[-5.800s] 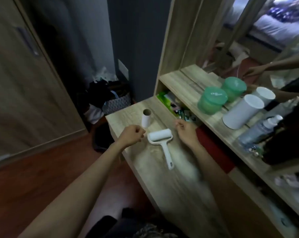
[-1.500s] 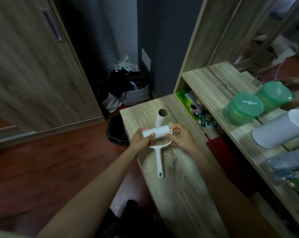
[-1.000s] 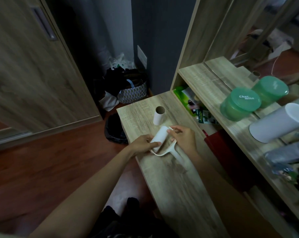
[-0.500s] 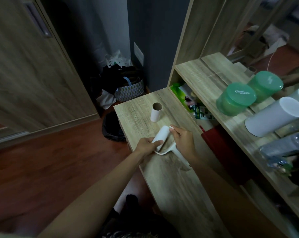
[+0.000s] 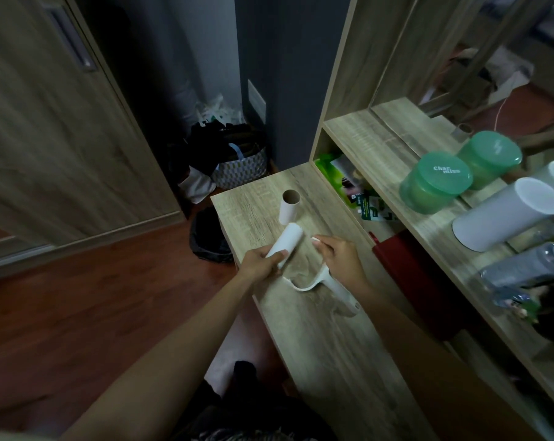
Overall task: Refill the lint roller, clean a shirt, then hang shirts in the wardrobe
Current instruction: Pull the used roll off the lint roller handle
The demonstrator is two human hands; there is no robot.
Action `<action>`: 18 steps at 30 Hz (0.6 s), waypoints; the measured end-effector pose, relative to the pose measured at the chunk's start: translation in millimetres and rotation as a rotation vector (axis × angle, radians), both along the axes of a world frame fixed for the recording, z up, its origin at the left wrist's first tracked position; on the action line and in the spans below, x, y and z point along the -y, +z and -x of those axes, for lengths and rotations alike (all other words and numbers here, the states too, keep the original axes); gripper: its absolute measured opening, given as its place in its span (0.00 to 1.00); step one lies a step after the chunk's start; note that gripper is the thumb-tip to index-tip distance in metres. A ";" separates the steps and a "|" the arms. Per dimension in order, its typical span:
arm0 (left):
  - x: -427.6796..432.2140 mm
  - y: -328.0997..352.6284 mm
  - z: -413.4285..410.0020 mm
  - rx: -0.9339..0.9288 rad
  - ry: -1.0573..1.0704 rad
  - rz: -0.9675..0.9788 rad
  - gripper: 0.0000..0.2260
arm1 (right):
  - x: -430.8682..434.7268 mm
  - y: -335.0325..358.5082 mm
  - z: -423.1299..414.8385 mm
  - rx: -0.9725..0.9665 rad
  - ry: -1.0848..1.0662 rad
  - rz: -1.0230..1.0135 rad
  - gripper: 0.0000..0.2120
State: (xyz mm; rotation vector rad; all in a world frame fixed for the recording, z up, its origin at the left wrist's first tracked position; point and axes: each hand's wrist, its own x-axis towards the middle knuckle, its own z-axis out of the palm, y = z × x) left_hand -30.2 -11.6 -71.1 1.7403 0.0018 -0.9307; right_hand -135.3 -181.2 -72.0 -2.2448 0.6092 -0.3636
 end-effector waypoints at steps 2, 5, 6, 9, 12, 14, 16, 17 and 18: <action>-5.3 5.5 -7.4 0.021 -0.007 0.017 0.14 | 4.2 -2.3 3.9 -0.022 -0.008 -0.019 0.10; -13.0 8.1 -16.8 0.102 -0.044 -0.008 0.14 | 12.2 -6.4 7.2 -0.054 -0.071 -0.018 0.10; -15.3 8.0 -19.1 0.123 -0.043 -0.014 0.14 | 14.7 -6.9 7.6 -0.081 -0.088 -0.011 0.10; -20.3 7.9 -24.0 0.171 -0.068 -0.014 0.14 | 21.0 -9.2 8.1 -0.171 -0.122 -0.004 0.10; -24.6 9.1 -27.7 0.200 -0.081 -0.001 0.16 | 24.1 -9.9 8.6 -0.237 -0.140 0.003 0.11; -27.2 8.3 -30.6 0.212 -0.066 0.010 0.16 | 25.4 -10.0 8.5 -0.260 -0.148 0.007 0.11; -29.0 7.1 -33.9 0.224 -0.054 0.015 0.15 | 24.8 -7.8 6.8 -0.270 -0.154 0.008 0.13; -29.4 7.5 -35.4 0.228 -0.055 0.020 0.14 | 23.7 -6.9 5.9 -0.262 -0.162 0.018 0.14; -29.8 8.7 -36.8 0.231 -0.057 0.032 0.14 | 21.7 -4.3 4.7 -0.237 -0.166 0.039 0.15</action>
